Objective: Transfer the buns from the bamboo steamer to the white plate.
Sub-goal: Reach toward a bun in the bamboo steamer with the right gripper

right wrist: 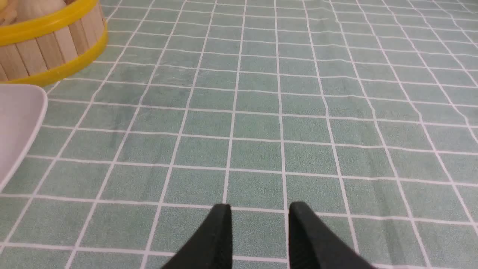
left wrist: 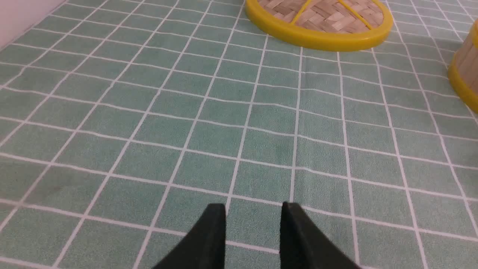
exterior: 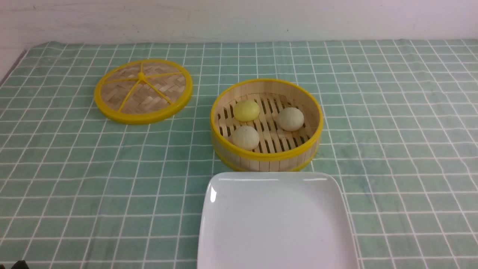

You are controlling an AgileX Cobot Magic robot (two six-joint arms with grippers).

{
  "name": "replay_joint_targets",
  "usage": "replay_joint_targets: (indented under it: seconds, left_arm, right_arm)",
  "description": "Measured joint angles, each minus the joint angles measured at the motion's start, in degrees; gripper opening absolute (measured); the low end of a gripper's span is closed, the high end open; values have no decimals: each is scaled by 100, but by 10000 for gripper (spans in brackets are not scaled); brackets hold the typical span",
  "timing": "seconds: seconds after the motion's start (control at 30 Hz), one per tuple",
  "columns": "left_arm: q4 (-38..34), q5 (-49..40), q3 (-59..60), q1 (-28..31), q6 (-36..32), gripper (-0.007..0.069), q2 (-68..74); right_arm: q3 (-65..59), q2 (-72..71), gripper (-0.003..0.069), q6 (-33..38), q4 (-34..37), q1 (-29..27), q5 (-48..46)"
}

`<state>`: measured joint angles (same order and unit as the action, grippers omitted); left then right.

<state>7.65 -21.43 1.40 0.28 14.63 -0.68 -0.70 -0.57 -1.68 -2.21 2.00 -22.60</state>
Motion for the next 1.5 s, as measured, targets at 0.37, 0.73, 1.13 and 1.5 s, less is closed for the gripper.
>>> replay_joint_targets:
  seconds: [0.37, 0.73, 1.13, 1.5]
  left_arm:
    - [0, 0, 0, 0, 0, 240, 0]
    - [0, 0, 0, 0, 0, 240, 0]
    - [0, 0, 0, 0, 0, 240, 0]
    - [-1053, 358, 17, 0, 1012, 240, 0]
  right_arm:
    - [0, 0, 240, 0, 0, 0, 0]
    - [0, 0, 240, 0, 0, 0, 0]
    - [0, 0, 240, 0, 0, 0, 0]
    - [-6, 0, 240, -537, 518, 0, 110]
